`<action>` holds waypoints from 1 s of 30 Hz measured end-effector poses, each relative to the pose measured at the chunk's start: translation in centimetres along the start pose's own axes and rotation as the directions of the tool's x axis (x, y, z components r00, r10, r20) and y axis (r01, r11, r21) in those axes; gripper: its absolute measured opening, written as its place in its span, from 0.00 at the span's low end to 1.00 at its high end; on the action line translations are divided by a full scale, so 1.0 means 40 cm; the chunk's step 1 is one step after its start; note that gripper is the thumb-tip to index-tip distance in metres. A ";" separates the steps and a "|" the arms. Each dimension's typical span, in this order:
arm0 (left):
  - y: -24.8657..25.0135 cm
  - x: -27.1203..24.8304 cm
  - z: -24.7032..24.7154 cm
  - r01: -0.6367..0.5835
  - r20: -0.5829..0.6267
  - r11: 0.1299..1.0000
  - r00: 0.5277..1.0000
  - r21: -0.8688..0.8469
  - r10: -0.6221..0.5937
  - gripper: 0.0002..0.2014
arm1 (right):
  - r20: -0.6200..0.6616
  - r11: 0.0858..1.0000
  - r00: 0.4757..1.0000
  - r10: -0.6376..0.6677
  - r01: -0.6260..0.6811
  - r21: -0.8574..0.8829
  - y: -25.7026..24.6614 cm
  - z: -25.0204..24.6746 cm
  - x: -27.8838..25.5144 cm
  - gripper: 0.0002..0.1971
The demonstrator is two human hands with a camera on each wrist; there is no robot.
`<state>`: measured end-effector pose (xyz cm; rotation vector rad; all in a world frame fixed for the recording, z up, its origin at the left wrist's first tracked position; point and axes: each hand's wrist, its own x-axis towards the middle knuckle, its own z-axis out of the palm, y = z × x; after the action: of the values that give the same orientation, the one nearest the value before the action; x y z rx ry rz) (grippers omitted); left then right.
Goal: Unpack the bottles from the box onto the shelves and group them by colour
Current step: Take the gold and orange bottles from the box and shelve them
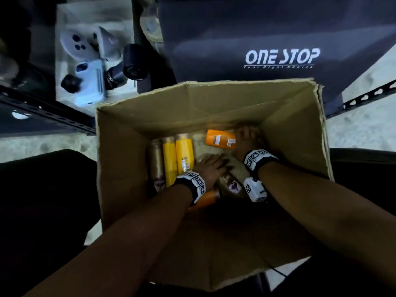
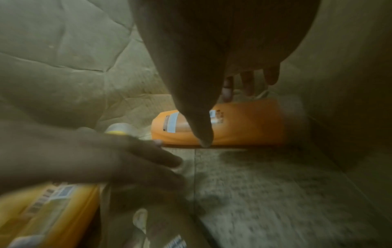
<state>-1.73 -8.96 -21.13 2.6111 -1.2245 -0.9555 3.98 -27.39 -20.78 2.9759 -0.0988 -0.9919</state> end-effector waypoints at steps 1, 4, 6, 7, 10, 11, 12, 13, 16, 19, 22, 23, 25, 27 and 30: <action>0.007 0.007 0.010 -0.005 0.015 1.000 1.000 0.016 0.004 0.40 | 0.019 1.000 1.000 0.006 -0.007 0.028 0.003 0.007 0.000 0.41; 0.020 0.016 0.035 0.023 0.048 0.998 0.999 0.067 -0.026 0.40 | 0.092 0.985 0.995 0.025 -0.040 0.168 0.011 0.024 -0.001 0.43; 0.026 0.014 0.041 0.050 0.040 0.995 0.998 0.089 -0.053 0.40 | 0.147 0.970 0.988 0.041 -0.074 0.231 0.014 0.029 -0.006 0.48; 0.027 0.012 0.042 0.061 0.035 0.993 0.997 0.099 -0.065 0.40 | 0.160 0.970 0.986 0.044 -0.080 0.228 0.015 0.031 -0.009 0.50; 0.032 0.016 0.040 0.085 0.020 0.990 0.996 0.112 -0.088 0.40 | 0.147 0.980 0.988 0.039 -0.066 0.188 0.016 0.041 -0.022 0.47; 0.034 0.019 0.037 0.091 0.013 0.990 0.996 0.111 -0.093 0.41 | 0.142 0.981 0.989 0.030 -0.056 0.184 0.015 0.044 -0.026 0.46; 0.036 0.024 0.032 0.096 0.005 0.988 0.995 0.122 -0.097 0.40 | 0.138 0.982 0.990 0.025 -0.050 0.181 0.015 0.048 -0.032 0.46; 0.039 0.030 0.026 0.100 0.001 0.985 0.995 0.138 -0.101 0.39 | 0.135 0.983 0.991 0.025 -0.049 0.179 0.017 0.051 -0.037 0.45; 0.044 0.045 0.022 0.120 -0.005 0.984 0.993 0.131 -0.121 0.34 | 0.153 0.979 0.988 0.024 -0.054 0.195 0.031 0.057 -0.049 0.44; 0.040 0.052 0.035 0.149 0.015 0.985 0.988 0.082 -0.151 0.36 | 0.190 0.966 0.980 0.065 -0.110 0.234 0.043 0.061 -0.053 0.44; 0.035 0.052 0.042 0.137 0.000 0.989 0.990 0.057 -0.138 0.32 | 0.205 0.931 0.969 0.140 -0.199 0.306 0.045 0.058 -0.052 0.45; 0.035 0.049 0.040 0.130 -0.004 0.990 0.992 0.060 -0.130 0.32 | 0.214 0.914 0.963 0.163 -0.229 0.336 0.045 0.056 -0.051 0.46; 0.037 0.048 0.034 0.121 0.012 0.989 0.992 0.082 -0.123 0.35 | 0.227 0.874 0.955 0.192 -0.272 0.403 0.046 0.053 -0.049 0.45; 0.044 0.047 0.029 0.133 0.040 0.985 0.990 0.110 -0.138 0.34 | 0.218 0.829 0.956 0.196 -0.281 0.484 0.045 0.051 -0.045 0.47; 0.056 0.048 0.026 0.122 0.074 0.983 0.988 0.140 -0.133 0.30 | 0.197 0.766 0.958 0.207 -0.284 0.577 0.040 0.042 -0.040 0.52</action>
<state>-2.89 -11.69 -22.12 2.8116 -1.1924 -1.0470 1.60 -28.85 -21.14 3.2876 -0.9621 -1.3048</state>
